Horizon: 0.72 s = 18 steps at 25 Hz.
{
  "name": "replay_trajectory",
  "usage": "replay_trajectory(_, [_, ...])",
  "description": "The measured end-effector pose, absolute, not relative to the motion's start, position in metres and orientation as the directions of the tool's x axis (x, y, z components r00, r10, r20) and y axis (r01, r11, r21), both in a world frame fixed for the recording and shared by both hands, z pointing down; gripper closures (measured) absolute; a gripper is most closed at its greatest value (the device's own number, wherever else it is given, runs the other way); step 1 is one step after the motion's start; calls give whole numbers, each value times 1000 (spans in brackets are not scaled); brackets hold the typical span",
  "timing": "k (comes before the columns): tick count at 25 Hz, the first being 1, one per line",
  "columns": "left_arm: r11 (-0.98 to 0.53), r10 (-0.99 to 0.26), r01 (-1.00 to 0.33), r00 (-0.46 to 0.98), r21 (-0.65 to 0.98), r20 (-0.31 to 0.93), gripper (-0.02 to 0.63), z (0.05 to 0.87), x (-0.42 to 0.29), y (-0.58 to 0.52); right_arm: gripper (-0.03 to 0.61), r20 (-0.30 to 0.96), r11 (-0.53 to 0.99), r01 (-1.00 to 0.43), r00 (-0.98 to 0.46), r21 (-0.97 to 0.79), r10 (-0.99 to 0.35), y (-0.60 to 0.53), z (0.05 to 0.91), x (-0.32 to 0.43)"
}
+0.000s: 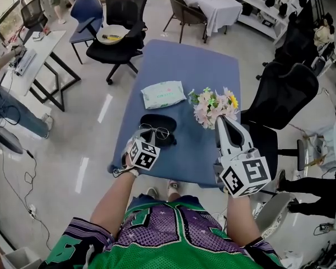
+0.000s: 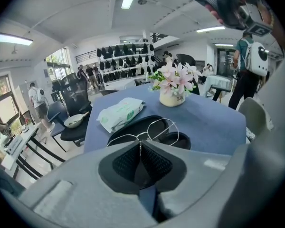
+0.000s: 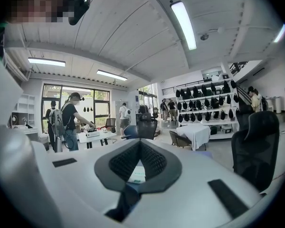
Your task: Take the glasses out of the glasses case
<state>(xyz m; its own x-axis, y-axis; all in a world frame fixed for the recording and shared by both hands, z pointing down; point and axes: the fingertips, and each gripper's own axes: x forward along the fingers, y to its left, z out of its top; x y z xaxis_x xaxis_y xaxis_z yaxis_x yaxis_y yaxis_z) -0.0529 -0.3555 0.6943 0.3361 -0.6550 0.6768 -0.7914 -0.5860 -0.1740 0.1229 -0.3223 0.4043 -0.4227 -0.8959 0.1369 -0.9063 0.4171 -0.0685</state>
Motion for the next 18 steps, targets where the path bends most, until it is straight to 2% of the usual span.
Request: replay_trajectory(18, [-545, -751, -824, 398, -154, 527, 591, 612, -80, -346, 575, 82, 421, -905, -425, -60, -901, -290, 379, 98])
